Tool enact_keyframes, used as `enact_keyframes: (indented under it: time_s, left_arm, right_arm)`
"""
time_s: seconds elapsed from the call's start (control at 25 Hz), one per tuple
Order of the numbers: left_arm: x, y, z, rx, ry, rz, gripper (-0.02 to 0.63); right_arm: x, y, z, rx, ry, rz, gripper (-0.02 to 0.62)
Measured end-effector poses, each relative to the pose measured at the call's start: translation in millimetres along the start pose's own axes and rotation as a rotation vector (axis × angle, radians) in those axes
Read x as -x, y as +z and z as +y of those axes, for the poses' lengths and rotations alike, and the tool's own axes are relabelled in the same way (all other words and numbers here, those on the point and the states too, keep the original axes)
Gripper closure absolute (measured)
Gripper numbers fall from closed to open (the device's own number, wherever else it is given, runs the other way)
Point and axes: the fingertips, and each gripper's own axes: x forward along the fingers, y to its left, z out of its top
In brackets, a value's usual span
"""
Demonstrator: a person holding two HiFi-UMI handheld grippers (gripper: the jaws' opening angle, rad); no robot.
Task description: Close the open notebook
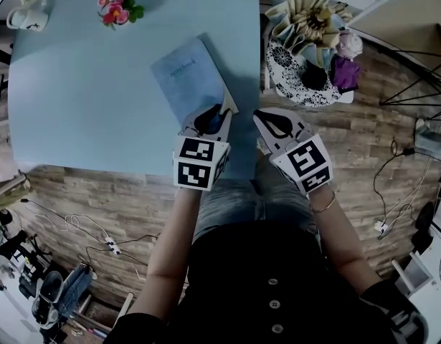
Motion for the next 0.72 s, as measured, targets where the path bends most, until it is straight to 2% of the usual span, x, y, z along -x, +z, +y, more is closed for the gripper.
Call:
enact_keyframes:
  time_s: [0.44,0.72]
  left_arm:
    - [-6.8,-2.2,0.6,-0.016,0.014,0.017,0.511]
    - [-7.9,-4.7,-0.8,-0.005,-0.005,0.052,0.505]
  right_arm:
    - [-3.0,-5.6,2.5,-0.008,0.005,0.001,0.591]
    - [-1.8,-7.5,-1.2,-0.029,-0.002,-0.001,0.591]
